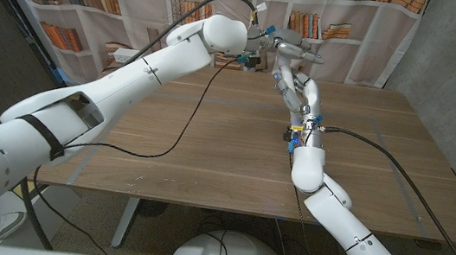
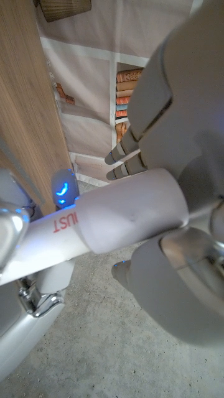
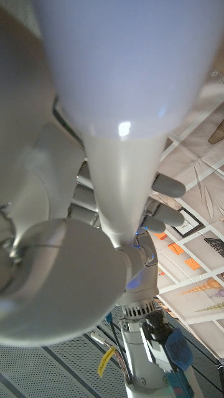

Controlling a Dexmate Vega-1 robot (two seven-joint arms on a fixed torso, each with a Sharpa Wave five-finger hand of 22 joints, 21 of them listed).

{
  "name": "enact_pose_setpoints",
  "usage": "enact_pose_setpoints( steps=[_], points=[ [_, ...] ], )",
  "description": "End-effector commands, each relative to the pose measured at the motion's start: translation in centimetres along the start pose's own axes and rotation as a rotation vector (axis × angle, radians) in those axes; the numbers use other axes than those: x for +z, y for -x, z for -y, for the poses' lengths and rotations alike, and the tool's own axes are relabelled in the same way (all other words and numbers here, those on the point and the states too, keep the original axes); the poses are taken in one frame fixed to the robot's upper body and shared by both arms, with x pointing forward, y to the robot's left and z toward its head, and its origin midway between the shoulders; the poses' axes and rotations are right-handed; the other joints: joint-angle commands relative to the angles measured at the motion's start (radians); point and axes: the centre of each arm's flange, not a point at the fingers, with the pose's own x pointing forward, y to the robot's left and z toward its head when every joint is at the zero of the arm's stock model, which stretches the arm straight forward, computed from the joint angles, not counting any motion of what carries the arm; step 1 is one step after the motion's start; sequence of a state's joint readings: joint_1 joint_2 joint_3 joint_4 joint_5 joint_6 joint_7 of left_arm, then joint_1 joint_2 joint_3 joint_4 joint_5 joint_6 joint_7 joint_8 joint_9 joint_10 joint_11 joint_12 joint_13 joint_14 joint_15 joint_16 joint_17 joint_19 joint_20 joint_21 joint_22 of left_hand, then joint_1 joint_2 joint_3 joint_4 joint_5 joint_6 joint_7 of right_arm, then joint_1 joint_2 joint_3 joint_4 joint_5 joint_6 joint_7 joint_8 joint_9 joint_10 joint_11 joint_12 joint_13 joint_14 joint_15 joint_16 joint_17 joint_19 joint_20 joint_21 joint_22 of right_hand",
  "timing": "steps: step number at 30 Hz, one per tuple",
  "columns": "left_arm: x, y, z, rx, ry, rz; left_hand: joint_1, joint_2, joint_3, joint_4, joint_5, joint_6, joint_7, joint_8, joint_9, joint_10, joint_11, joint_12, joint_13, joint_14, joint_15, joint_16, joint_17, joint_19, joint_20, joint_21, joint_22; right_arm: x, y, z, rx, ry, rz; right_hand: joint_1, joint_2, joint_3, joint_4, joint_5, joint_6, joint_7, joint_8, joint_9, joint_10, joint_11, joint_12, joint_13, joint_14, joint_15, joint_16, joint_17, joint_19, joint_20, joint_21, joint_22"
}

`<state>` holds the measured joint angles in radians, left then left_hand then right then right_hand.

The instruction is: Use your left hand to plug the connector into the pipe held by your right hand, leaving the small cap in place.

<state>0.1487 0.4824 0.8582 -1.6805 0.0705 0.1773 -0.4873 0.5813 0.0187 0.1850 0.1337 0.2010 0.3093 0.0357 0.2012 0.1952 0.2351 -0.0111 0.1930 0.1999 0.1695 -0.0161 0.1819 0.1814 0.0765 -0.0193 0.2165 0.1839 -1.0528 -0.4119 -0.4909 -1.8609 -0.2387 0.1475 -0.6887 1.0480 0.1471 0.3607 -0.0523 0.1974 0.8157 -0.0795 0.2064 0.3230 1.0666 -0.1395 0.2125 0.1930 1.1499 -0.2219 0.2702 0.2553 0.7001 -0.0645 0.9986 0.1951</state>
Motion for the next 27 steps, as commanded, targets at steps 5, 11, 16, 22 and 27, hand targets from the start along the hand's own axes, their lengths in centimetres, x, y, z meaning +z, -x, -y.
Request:
enact_pose_setpoints(
  steps=[5, 11, 16, 22, 27],
  points=[
    [-0.3, -0.4, 1.1, -0.029, 0.027, 0.003, -0.004, 0.005, -0.003, -0.002, 0.009, 0.007, -0.001, 0.007, 0.002, 0.011, -0.002, 0.01, -0.001, 0.007, -0.004, 0.009, 0.002, 0.004, 0.011, 0.002, 0.003, 0.5, -0.3, -0.1, -0.014, -0.001, 0.024, 0.03, 0.037, 0.045, 0.041, 0.004, 0.056, -0.05, 0.01, 0.006, -0.001, 0.003, 0.005, 0.005, 0.011, -0.012, 0.001, -0.002, 0.013, -0.147, 0.004, -0.002],
    [-0.4, -0.4, 1.4, -0.036, 0.033, 0.006, -0.005, 0.006, -0.004, -0.002, 0.009, 0.007, -0.001, 0.006, 0.001, 0.013, -0.004, 0.011, -0.001, 0.007, -0.005, 0.009, 0.002, 0.004, 0.011, 0.001, 0.003, 0.6, -0.3, 0.0, -0.022, -0.002, 0.023, 0.029, 0.035, 0.047, 0.043, 0.003, 0.054, -0.052, 0.01, 0.01, -0.003, 0.0, 0.004, 0.005, 0.014, -0.012, 0.0, -0.004, 0.014, -0.148, 0.004, -0.003],
    [-0.3, -0.4, 1.4, -0.037, 0.033, 0.007, -0.006, 0.007, -0.005, -0.002, 0.01, 0.008, -0.001, 0.006, 0.001, 0.012, -0.005, 0.011, -0.002, 0.008, -0.005, 0.009, 0.002, 0.004, 0.013, 0.001, 0.003, 0.7, -0.1, 0.2, -0.024, 0.002, 0.023, 0.029, 0.033, 0.049, 0.043, 0.003, 0.055, -0.055, 0.011, 0.012, -0.004, -0.002, 0.004, 0.005, 0.016, -0.012, 0.0, -0.006, 0.016, -0.148, 0.004, -0.003],
    [0.4, 0.5, 0.0, 0.004, 0.022, 0.015, -0.007, 0.007, -0.006, -0.002, 0.01, 0.008, -0.001, 0.006, 0.001, 0.013, -0.006, 0.011, -0.002, 0.009, -0.004, 0.009, 0.002, 0.004, 0.012, 0.001, 0.003, 0.5, 0.3, 0.3, -0.026, 0.004, 0.013, 0.027, 0.031, 0.05, 0.045, 0.002, 0.053, -0.057, 0.011, 0.015, -0.001, -0.009, 0.005, 0.005, 0.017, -0.011, -0.001, -0.007, 0.016, -0.147, 0.003, -0.004],
    [0.9, 1.4, -1.4, 0.047, 0.03, 0.027, -0.008, 0.008, -0.007, -0.003, 0.01, 0.008, -0.002, 0.006, 0.001, 0.012, -0.006, 0.01, -0.002, 0.009, -0.005, 0.009, 0.002, 0.003, 0.014, 0.0, 0.003, 0.5, 0.5, 0.3, -0.02, 0.007, 0.007, 0.027, 0.029, 0.05, 0.045, 0.001, 0.054, -0.057, 0.011, 0.014, -0.001, -0.012, 0.006, 0.005, 0.019, -0.012, -0.002, -0.008, 0.017, -0.148, 0.004, -0.004]
  ],
)
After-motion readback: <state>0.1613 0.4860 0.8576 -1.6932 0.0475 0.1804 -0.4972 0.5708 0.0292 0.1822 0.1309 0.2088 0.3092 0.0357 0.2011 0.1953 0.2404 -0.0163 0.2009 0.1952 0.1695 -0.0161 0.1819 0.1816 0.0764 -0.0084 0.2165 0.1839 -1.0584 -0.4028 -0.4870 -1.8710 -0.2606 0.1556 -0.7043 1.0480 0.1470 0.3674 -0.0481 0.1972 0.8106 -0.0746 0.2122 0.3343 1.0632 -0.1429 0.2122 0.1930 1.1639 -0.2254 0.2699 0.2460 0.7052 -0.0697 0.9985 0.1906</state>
